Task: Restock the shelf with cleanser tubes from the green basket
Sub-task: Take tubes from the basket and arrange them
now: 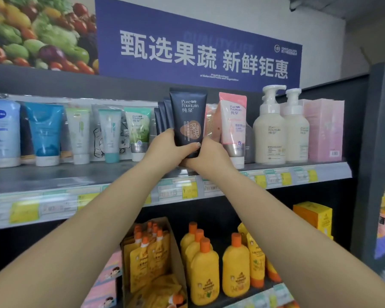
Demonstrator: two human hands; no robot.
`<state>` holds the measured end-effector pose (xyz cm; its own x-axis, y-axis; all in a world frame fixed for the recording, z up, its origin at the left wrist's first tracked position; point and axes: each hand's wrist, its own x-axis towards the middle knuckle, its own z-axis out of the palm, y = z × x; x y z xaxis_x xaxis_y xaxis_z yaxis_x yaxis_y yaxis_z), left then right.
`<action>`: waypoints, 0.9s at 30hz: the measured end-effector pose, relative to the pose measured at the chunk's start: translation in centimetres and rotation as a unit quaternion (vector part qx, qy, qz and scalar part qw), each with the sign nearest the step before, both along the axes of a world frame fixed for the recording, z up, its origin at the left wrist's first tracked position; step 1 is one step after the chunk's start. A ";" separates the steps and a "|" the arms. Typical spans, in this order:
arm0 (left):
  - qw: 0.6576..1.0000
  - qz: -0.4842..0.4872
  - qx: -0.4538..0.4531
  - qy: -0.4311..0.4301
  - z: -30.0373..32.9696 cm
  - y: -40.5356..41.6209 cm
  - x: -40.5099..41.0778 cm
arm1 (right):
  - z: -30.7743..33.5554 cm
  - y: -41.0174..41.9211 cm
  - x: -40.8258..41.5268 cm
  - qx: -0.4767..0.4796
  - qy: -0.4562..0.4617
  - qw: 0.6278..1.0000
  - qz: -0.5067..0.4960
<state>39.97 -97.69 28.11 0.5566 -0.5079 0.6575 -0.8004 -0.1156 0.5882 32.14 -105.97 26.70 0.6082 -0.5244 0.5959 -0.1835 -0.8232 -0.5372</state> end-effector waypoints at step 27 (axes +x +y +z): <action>0.998 0.055 -0.009 0.014 -0.1 1.1 -0.8 | 0.8 -0.1 0.1 -0.023 0.071 0.997 -0.014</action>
